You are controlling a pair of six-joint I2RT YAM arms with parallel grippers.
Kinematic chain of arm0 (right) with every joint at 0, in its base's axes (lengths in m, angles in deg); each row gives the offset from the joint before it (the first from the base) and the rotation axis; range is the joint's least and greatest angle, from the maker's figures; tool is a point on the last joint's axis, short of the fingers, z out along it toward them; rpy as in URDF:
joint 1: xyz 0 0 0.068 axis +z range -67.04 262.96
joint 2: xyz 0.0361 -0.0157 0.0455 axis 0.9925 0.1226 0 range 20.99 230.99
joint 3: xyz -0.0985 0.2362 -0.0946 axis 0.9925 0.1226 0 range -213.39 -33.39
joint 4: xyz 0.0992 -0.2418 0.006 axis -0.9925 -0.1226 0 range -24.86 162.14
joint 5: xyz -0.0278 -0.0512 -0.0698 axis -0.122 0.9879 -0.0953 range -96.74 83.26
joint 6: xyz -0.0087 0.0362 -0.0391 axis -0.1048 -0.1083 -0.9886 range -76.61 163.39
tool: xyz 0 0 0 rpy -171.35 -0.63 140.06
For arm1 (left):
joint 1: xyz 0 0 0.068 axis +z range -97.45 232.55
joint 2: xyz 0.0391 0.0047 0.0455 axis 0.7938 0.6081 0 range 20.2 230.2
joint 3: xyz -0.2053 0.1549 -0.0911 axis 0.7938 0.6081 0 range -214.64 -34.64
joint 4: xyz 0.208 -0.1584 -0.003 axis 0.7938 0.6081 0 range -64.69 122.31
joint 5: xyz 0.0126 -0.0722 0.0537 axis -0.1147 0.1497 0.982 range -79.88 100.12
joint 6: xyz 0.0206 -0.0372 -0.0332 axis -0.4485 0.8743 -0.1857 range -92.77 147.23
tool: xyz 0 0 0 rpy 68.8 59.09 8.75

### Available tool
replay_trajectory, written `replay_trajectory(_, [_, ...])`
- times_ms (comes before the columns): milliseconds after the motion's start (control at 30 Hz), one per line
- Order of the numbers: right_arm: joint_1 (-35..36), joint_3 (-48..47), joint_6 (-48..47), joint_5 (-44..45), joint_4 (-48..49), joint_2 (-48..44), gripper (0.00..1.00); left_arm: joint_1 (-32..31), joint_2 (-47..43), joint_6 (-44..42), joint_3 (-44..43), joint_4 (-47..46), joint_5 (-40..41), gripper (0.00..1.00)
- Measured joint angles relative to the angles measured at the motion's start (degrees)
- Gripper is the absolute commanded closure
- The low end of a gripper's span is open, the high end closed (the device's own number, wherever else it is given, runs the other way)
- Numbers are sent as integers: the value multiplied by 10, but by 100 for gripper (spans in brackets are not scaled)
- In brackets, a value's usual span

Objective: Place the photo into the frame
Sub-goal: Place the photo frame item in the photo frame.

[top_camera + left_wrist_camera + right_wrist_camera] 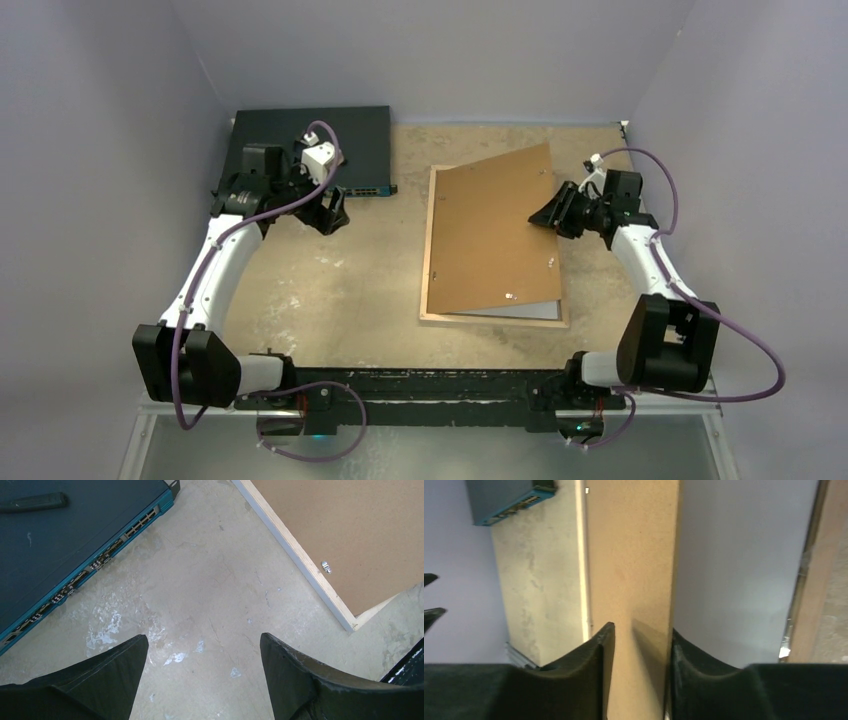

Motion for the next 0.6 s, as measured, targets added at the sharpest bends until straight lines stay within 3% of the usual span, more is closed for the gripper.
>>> replay_trajectory(267, [8, 1, -27, 89, -16, 9, 3, -2, 0, 0, 0, -4, 0, 18])
replay_trajectory(600, [62, -7, -40, 219, -37, 10, 1, -7, 2, 0, 1, -4, 3, 17])
